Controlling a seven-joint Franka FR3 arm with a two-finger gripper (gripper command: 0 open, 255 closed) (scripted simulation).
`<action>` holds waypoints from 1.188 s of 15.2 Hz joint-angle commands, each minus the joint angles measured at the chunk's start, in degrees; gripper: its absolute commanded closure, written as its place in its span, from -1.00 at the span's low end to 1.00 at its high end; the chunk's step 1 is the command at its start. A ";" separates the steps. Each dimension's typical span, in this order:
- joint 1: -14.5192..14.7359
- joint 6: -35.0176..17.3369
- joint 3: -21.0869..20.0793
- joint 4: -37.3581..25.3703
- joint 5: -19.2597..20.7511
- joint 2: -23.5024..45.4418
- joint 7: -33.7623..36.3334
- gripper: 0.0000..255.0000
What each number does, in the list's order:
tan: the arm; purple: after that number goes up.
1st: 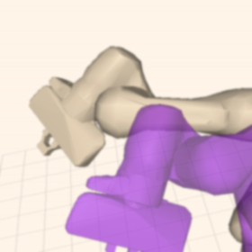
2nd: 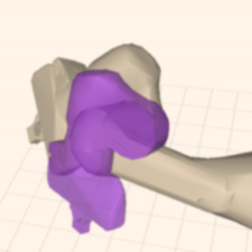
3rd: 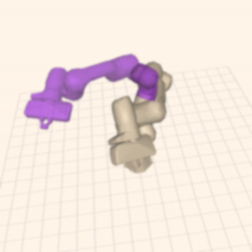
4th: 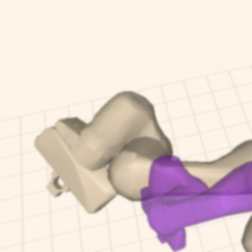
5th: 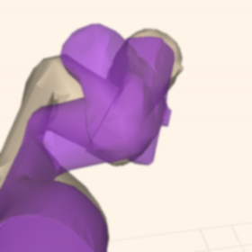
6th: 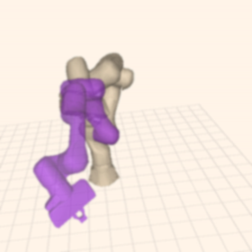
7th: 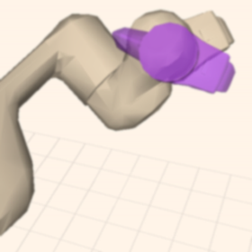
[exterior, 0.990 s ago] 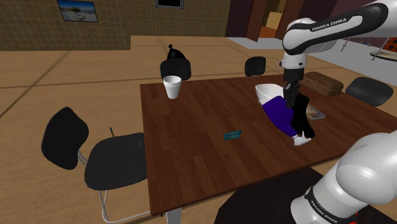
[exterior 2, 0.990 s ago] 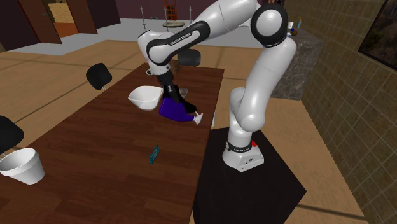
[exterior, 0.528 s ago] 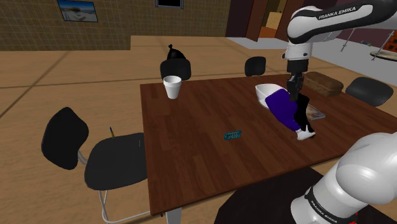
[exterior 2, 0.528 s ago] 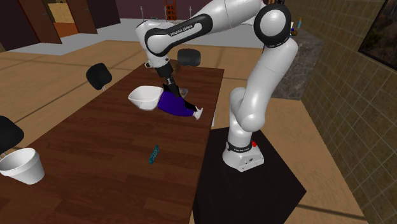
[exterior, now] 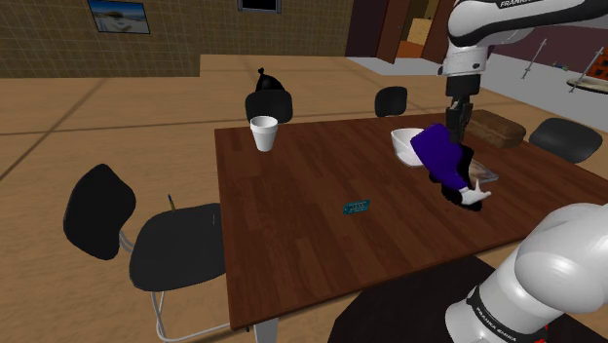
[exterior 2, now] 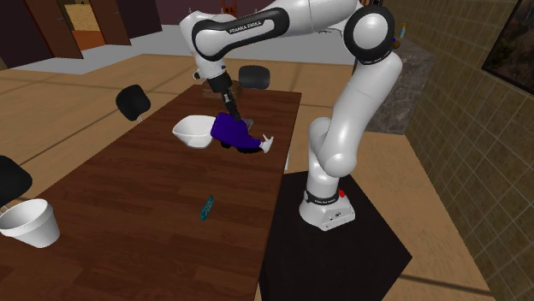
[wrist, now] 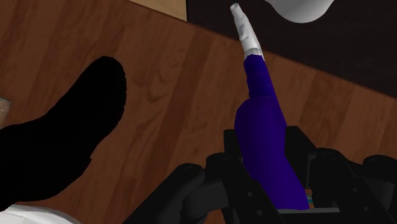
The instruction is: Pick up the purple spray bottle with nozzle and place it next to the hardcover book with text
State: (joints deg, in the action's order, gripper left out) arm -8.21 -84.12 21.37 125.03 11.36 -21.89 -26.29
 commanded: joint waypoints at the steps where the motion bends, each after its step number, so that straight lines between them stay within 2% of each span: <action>1: 0.07 1.50 -0.16 -1.55 -0.12 0.07 -0.10 1.00; 18: 0.56 14.40 -1.19 -15.99 -0.81 1.64 -1.44 1.00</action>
State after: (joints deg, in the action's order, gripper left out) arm -7.67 -70.58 20.19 110.15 10.58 -20.51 -27.57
